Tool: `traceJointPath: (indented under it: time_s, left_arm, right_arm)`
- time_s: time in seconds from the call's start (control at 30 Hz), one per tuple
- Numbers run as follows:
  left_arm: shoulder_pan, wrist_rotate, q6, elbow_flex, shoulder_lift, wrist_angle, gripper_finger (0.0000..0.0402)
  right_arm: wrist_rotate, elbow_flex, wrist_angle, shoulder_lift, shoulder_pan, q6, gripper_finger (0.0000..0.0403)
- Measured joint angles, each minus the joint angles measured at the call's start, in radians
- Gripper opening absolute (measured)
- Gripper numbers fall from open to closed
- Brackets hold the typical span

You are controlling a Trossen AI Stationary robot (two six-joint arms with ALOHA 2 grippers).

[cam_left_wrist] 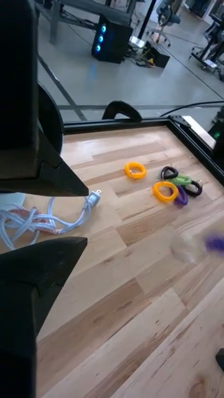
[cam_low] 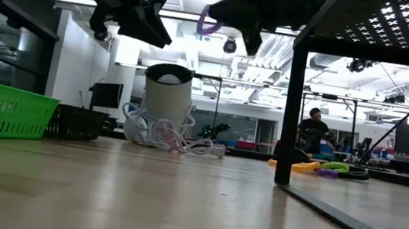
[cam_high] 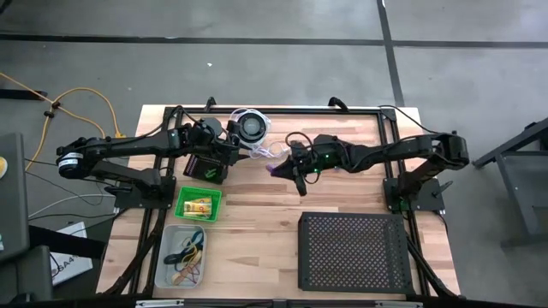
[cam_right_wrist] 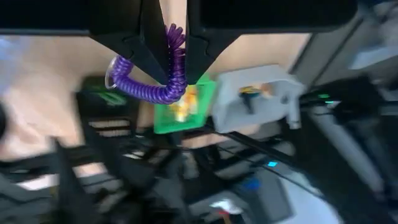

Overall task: Pick & Place Office Desk Supplies
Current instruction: Put the purple coil keychain into the black bin

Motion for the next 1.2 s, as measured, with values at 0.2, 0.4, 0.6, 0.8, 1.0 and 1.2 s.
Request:
traceJointPath:
  time_s: [0.2,0.4,0.6,0.8,1.0,1.2]
  left_arm:
    - [0.000,0.000,0.000,0.000,0.000,0.000,0.0108]
    - [0.000,0.000,0.000,0.000,0.000,0.000,0.0108]
    - [0.000,0.012,0.079,0.000,0.000,0.050,0.0108]
    - [0.000,0.014,0.008,0.000,0.000,0.117,0.0108]
    - [0.000,0.016,-0.105,0.000,0.000,0.167,0.0108]
    - [0.000,0.046,-0.192,0.000,0.000,0.183,0.0108]
  right_arm:
    - [-0.023,0.000,0.065,0.039,0.006,0.015,0.0024]
    - [-0.010,-0.001,0.065,0.038,0.004,0.014,0.0024]
    - [0.061,-0.001,0.070,0.038,0.004,0.014,0.0024]
    - [0.106,-0.001,0.070,0.038,0.003,0.008,0.0024]
    - [0.138,-0.001,0.077,0.038,0.003,0.003,0.0024]
    - [0.168,-0.001,0.101,0.038,0.004,-0.019,0.0024]
